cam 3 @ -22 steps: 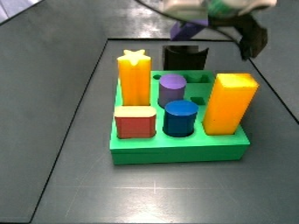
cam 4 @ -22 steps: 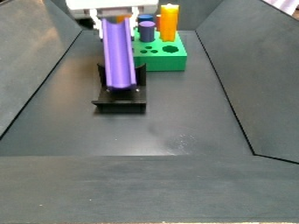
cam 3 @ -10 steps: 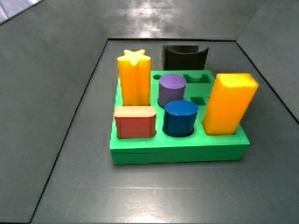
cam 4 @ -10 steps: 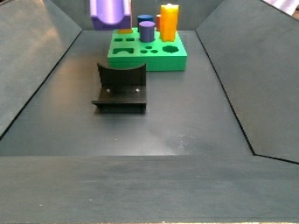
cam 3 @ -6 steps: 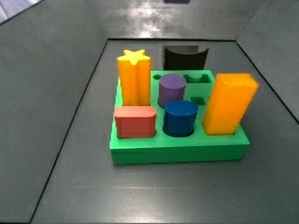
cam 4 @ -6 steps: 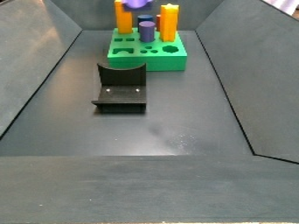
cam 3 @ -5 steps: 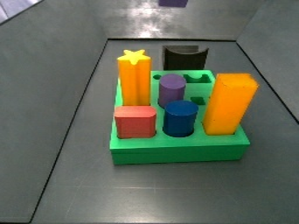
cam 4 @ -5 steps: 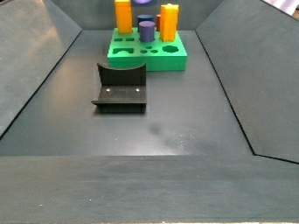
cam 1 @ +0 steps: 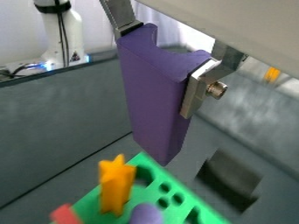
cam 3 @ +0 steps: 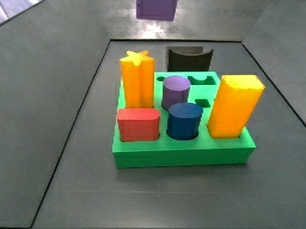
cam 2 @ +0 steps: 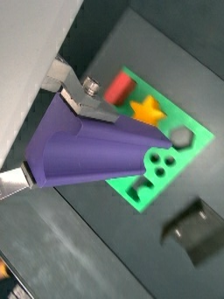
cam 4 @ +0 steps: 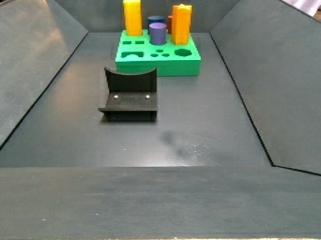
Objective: Pick up the arch object. Move up. Place the arch object on the fixture. Regrasp the arch object. Move to above the board. Insert the arch object.
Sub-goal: Move to above the board, then insert the arch object.
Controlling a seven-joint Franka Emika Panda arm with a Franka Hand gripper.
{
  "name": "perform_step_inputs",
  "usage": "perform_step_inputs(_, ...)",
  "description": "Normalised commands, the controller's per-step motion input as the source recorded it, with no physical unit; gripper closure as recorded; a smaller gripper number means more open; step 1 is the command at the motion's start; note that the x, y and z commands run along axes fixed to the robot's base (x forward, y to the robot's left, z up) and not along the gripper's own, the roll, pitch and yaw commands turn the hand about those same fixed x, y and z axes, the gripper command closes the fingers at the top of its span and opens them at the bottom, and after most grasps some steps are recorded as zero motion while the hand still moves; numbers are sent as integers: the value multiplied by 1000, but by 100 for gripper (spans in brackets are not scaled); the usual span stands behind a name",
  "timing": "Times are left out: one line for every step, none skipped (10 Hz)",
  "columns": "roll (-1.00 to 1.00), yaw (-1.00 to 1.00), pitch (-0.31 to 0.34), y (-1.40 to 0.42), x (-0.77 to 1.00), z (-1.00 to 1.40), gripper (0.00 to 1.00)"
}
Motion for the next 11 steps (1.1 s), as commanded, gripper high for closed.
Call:
perform_step_inputs(-1000, -129, -88, 15, -109, 9, 100)
perform_step_inputs(-685, -76, -85, 31, -102, 15, 100)
perform_step_inputs(-545, -54, -86, 35, -97, 1, 100)
perform_step_inputs(-330, -26, -80, 28, -78, 7, 100)
perform_step_inputs(-228, -22, -65, 25, -66, 7, 100)
perform_step_inputs(0, 0, 0, -31, 0, -17, 100)
perform_step_inputs(84, 0, 119, 0, 1000, -86, 100)
perform_step_inputs(71, 6, 71, 0, 1000, -31, 100)
perform_step_inputs(0, 34, 36, 0, 1000, -114, 100)
perform_step_inputs(-34, 71, 10, 0, 1000, -163, 100)
perform_step_inputs(-50, 69, 11, 0, 1000, -180, 100)
